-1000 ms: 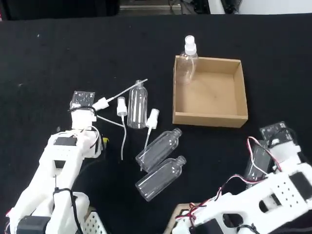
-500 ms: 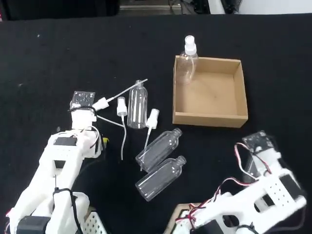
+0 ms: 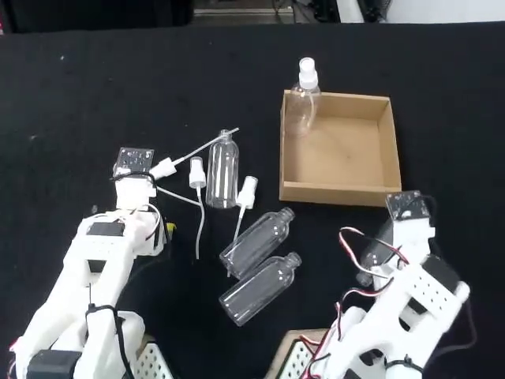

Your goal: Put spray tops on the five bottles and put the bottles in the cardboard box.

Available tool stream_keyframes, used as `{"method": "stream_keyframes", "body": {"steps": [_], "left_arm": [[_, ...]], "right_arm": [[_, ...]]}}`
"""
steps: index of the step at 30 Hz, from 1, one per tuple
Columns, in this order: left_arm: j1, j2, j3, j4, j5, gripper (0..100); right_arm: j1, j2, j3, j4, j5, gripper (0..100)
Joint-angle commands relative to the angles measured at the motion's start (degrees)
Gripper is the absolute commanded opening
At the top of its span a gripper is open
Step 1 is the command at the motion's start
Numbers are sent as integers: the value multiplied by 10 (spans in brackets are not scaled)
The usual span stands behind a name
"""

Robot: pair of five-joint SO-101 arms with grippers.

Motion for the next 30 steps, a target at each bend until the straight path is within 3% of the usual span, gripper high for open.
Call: {"method": "stream_keyframes", "body": {"steps": [1, 8, 15, 30], "left_arm": [[2, -2, -4, -6, 4, 220], [2, -2, -4, -6, 4, 220], [2, -2, -4, -6, 4, 220], [3, -2, -4, -6, 4, 220]], "right_arm": [[-26, -20, -54, 55, -34, 219], [-21, -20, -152, 137, 8, 219], [-8, -19, -175, 110, 155, 217], [96, -19, -186, 71, 724, 220]]}}
